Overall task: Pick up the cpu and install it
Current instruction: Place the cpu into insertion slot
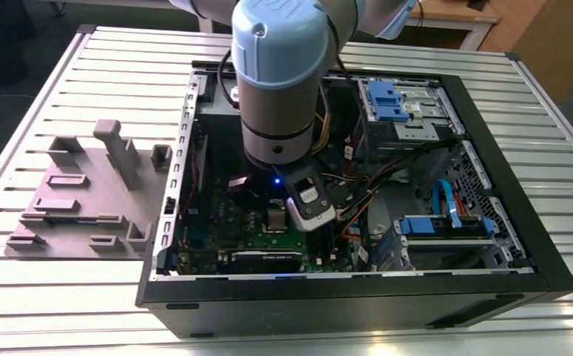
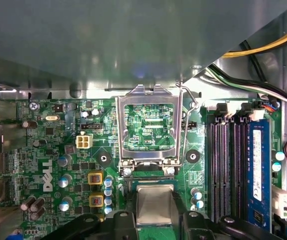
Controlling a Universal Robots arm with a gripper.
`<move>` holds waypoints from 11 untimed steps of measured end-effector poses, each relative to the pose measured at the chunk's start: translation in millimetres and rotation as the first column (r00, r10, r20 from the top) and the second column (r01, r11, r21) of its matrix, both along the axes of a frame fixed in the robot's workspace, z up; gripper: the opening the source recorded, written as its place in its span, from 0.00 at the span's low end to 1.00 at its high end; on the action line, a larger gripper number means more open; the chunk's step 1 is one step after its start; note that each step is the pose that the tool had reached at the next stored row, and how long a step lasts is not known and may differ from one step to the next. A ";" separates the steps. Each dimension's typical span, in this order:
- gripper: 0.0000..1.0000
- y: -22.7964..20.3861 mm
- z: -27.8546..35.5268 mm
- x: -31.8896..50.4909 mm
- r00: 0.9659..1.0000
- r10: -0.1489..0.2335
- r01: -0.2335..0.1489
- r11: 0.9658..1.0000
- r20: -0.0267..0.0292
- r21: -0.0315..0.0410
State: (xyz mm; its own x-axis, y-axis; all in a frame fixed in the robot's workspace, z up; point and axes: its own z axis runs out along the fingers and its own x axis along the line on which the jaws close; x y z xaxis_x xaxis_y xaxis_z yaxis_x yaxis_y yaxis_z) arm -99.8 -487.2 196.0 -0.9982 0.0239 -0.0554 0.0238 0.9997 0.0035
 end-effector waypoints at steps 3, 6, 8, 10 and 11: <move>0.38 0.0 1.3 -0.2 1.000 0.000 0.000 1.000 0.002 -0.004; 0.38 -0.1 1.3 -0.2 1.000 0.000 0.000 1.000 0.003 -0.006; 0.38 -0.1 1.4 -0.2 1.000 0.000 0.000 1.000 0.003 -0.006; 0.39 0.0 1.4 -0.2 1.000 0.000 0.000 1.000 0.003 -0.006; 0.39 0.0 1.4 -0.2 1.000 0.000 0.000 1.000 0.003 -0.006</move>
